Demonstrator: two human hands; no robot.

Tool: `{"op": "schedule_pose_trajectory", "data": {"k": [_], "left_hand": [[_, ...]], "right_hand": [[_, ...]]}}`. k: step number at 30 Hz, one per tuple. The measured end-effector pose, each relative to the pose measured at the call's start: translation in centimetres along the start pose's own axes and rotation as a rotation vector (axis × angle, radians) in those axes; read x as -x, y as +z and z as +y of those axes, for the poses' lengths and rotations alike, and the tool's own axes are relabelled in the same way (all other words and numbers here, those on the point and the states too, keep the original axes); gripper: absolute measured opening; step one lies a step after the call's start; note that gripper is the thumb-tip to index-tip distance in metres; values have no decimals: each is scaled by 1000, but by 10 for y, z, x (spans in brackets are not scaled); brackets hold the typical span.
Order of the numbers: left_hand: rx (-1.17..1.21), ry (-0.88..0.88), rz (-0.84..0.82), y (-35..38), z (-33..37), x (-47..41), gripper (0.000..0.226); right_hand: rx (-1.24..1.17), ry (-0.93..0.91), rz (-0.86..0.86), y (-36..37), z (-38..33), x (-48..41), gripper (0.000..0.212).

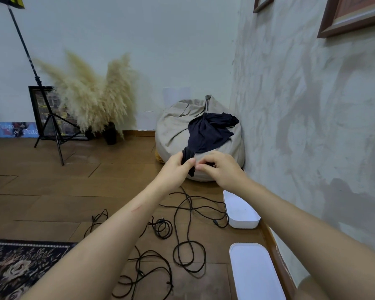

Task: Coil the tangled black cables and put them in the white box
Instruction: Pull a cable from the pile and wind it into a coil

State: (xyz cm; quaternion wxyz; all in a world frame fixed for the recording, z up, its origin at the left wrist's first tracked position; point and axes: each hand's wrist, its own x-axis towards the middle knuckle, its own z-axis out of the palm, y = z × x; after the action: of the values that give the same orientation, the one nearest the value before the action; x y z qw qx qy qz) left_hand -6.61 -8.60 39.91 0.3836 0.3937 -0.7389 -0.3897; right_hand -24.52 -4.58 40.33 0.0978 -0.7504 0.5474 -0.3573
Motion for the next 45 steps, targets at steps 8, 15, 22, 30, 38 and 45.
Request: {"op": "schedule_pose_trajectory", "data": {"k": [8,15,22,30,38,45], "left_hand": [[51,-30,-130,-19,8,3,23],[-10,-36,-247,-18,10,8,28],[-68,22,-280,-9,15,11,28],[-257,66,-342,-5,12,12,27],[-205,76,-326,-5,13,9,22],[-198,111,-206,1,17,10,24]], "right_hand": [[3,-23,85,3,1,1,11],[-193,96,114,-1,0,0,15],[-455,144,-71,-11,5,2,50],[-470,159,-346,-26,1,8,43],[-440,152,-333,-31,1,4,33],[-472,153,-290,-34,2,-1,32]]}}
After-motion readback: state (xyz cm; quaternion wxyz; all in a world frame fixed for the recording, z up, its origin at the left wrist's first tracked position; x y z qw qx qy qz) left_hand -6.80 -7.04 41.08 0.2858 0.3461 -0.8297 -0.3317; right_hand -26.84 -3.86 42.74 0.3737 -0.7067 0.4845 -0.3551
